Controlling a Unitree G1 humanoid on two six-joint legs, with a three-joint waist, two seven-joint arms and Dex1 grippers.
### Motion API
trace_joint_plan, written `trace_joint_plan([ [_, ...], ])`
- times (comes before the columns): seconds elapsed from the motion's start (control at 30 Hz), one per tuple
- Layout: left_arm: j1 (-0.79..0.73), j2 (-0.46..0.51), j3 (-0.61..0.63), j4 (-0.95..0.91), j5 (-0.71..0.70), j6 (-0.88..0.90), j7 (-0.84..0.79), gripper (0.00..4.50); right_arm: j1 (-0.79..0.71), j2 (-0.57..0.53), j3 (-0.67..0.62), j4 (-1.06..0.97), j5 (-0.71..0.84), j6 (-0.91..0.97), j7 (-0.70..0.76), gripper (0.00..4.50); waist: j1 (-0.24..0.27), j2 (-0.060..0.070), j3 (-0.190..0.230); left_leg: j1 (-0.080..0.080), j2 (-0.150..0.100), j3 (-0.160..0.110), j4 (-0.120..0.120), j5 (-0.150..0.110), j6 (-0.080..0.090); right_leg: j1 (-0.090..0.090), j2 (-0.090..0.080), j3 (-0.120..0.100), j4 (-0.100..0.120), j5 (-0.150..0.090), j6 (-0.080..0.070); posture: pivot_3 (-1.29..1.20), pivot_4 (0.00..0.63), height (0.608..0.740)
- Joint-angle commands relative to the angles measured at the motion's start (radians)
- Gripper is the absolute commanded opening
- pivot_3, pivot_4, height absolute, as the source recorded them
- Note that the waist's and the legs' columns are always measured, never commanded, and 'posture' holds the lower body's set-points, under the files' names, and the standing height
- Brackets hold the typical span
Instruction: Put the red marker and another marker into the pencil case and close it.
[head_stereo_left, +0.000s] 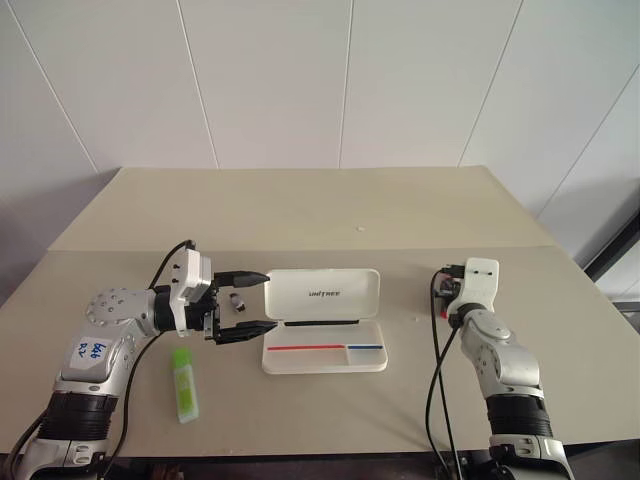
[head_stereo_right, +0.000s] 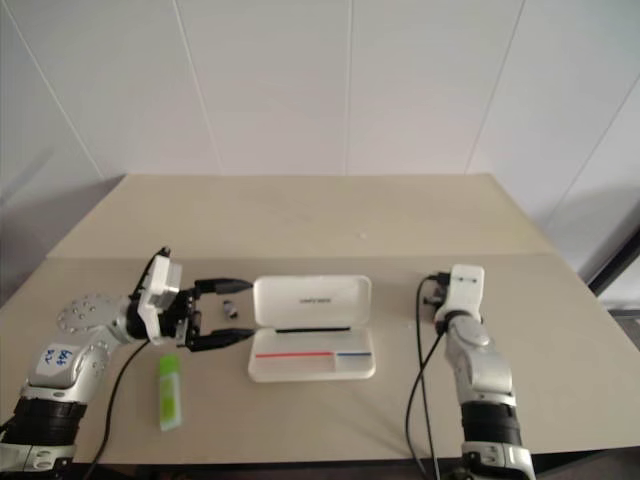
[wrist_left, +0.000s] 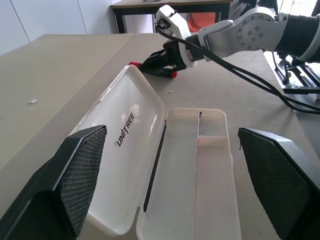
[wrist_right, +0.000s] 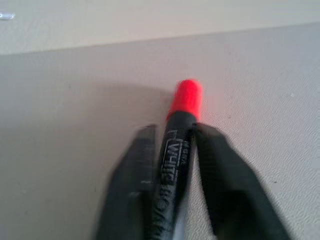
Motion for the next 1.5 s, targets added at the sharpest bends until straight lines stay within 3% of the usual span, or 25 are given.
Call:
trace_joint_plan([
  [0.03,-0.02,0.004,0.012,0.001,-0.006,-0.017,0.003,4.5,0.005,-0.011,-0.016,-0.018,-0.007,-0.003,-0.013,0.38,0.0,0.0,0.0,0.0,0.0,0.0,0.0,0.0,0.0,0.0,0.0,0.0,0.0,0.0,0.0,0.0,0.15,0.74],
  [0.57,-0.027,-0.002,0.002,0.01,0.001,-0.026,0.011,4.5,0.024,-0.042,0.003,-0.014,-0.014,-0.016,0.061,0.37,0.001,0.0,0.0,0.0,0.0,0.0,-0.001,0.0,0.0,0.0,0.0,0.0,0.0,0.0,0.0,0.0,0.15,0.74],
  [0.97,-0.026,-0.003,0.002,0.007,0.002,-0.03,0.018,4.5,0.018,-0.045,-0.023,0.03,-0.011,0.012,0.032,4.34,0.0,0.0,0.0,0.0,0.0,0.0,0.0,0.0,0.0,0.0,0.0,0.0,0.0,0.0,0.0,0.0,0.15,0.74],
  [1.5,-0.027,-0.005,-0.003,0.005,0.005,-0.031,0.028,4.5,-0.01,-0.083,-0.007,0.078,-0.047,0.112,-0.005,4.43,0.0,-0.003,-0.002,0.001,0.0,0.0,0.003,0.0,0.0,0.002,0.0,0.0,0.0,0.001,0.0,0.0,0.15,0.74],
])
